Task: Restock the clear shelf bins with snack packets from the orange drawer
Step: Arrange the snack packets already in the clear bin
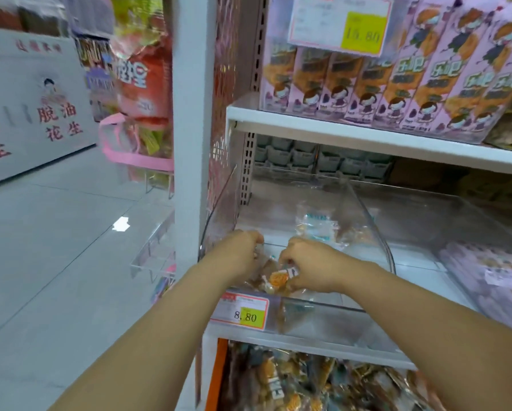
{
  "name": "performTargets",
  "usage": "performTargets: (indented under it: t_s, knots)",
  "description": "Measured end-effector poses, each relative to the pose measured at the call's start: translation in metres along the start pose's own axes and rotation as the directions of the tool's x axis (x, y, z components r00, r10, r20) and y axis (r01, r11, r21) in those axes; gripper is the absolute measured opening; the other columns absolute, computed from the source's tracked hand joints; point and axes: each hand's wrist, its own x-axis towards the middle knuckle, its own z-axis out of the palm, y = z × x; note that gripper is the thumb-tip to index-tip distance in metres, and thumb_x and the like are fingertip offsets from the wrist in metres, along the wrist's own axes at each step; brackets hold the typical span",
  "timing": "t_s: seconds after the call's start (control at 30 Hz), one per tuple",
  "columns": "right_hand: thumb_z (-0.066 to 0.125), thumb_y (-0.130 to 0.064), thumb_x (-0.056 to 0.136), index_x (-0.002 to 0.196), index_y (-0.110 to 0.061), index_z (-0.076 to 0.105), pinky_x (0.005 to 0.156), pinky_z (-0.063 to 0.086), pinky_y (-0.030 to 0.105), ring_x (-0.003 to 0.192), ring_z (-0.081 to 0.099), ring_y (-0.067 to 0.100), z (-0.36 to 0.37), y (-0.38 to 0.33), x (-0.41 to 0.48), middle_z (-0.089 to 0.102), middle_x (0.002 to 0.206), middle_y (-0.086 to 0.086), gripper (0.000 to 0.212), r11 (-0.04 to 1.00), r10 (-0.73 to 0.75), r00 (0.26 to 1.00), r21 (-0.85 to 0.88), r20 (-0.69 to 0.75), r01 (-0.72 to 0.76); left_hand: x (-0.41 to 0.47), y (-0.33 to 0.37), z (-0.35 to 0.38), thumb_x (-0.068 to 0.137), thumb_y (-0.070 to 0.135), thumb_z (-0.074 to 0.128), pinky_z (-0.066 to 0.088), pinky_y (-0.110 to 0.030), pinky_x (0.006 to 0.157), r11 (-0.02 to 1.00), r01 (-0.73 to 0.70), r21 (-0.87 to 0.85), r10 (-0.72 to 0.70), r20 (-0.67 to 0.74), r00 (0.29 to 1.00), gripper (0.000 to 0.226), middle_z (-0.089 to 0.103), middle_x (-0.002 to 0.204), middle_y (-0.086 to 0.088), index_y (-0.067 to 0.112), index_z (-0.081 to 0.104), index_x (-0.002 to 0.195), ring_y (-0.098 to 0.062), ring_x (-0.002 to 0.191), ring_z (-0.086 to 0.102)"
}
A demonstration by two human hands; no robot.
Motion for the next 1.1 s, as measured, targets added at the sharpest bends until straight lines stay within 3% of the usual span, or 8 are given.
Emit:
performTargets:
  t_s: [0.17,0.3,0.4,0.5,0.6,0.73,0.93,1.1]
  knots:
    - [0.067,-0.041,0.083,0.078,-0.030,0.054,0.068,0.039,0.028,0.083,0.052,0.015,-0.023,0.006,-0.019,0.048,0.077,-0.011,0.018,0.999,0.044,0.978,-0.015,-0.205,-0.048,-0.004,0.006,-0.013,0.095,0.013,0.052,0.039,-0.019,0.084,0.983,-0.008,-0.185,-0.004,-0.061,0.998,0.035,0.058,0.129,-0.003,0.018,0.056,0.129,-0.020,0.112,0.057]
    - [0.067,-0.038,0.083,0.072,-0.026,0.050,0.065,0.043,0.029,0.074,0.057,0.016,-0.034,0.011,-0.039,0.054,0.069,-0.009,0.024,0.938,0.264,0.815,0.334,-0.516,-0.093,-0.012,0.015,-0.027,0.098,0.033,0.049,0.049,-0.038,0.093,0.778,-0.090,-0.622,-0.050,-0.204,0.978,0.017,0.066,0.108,-0.002,0.023,0.062,0.099,-0.021,0.101,0.063]
    - [0.066,-0.030,0.087,0.072,-0.018,0.050,0.050,0.044,0.018,0.051,0.062,0.010,-0.035,0.008,-0.047,0.055,0.066,0.002,0.025,0.747,0.423,0.755,0.665,-0.501,0.022,-0.021,0.021,-0.033,0.090,0.042,0.061,0.053,-0.045,0.091,0.599,-0.065,-0.798,-0.076,-0.138,0.987,0.027,0.067,0.109,0.004,0.028,0.059,0.113,-0.016,0.101,0.066]
    - [0.062,-0.028,0.090,0.084,-0.011,0.052,0.040,0.039,0.014,0.047,0.065,0.011,-0.034,0.001,-0.051,0.059,0.073,0.010,0.021,0.611,0.453,0.778,0.787,-0.435,0.084,-0.025,0.027,-0.033,0.087,0.023,0.068,0.056,-0.036,0.084,0.508,-0.080,-0.857,-0.003,-0.095,0.995,0.028,0.072,0.100,0.004,0.021,0.060,0.114,-0.014,0.092,0.070]
    - [0.060,-0.031,0.091,0.102,-0.013,0.053,0.049,0.045,0.026,0.057,0.069,0.017,-0.031,-0.001,-0.047,0.066,0.081,0.004,0.022,0.527,0.451,0.814,0.845,-0.365,0.088,-0.026,0.032,-0.035,0.087,0.013,0.067,0.054,-0.021,0.072,0.572,-0.232,-0.787,-0.045,-0.312,0.949,0.018,0.069,0.090,0.010,0.024,0.063,0.100,-0.007,0.083,0.066]
    - [0.062,-0.020,0.091,0.116,-0.012,0.054,0.060,0.052,0.027,0.062,0.063,0.013,-0.018,-0.004,-0.031,0.062,0.089,0.005,0.028,0.449,0.389,0.910,0.892,-0.143,-0.052,-0.027,0.031,-0.040,0.086,0.017,0.068,0.046,-0.016,0.075,0.805,-0.313,-0.504,-0.070,-0.605,0.793,0.023,0.064,0.093,0.017,0.028,0.060,0.104,-0.002,0.087,0.061]
    - [0.058,-0.019,0.093,0.112,-0.037,0.053,0.072,0.044,0.019,0.096,0.054,0.013,-0.001,-0.026,0.004,0.061,0.117,0.007,0.027,0.621,0.148,0.989,0.780,-0.022,-0.076,-0.023,0.032,-0.040,0.088,0.016,0.066,0.046,-0.019,0.081,0.787,-0.304,-0.537,-0.131,-0.627,0.768,0.027,0.064,0.102,0.011,0.023,0.060,0.113,-0.008,0.096,0.061]
    - [0.058,-0.012,0.093,0.126,-0.016,0.060,0.061,0.038,-0.003,0.093,0.053,0.006,0.001,-0.031,0.016,0.058,0.106,-0.007,0.034,0.677,0.104,0.994,0.734,-0.021,-0.055,-0.022,0.031,-0.040,0.088,0.017,0.066,0.048,-0.020,0.082,0.780,-0.309,-0.545,-0.119,-0.613,0.781,0.026,0.065,0.104,0.010,0.024,0.059,0.112,-0.007,0.095,0.061]
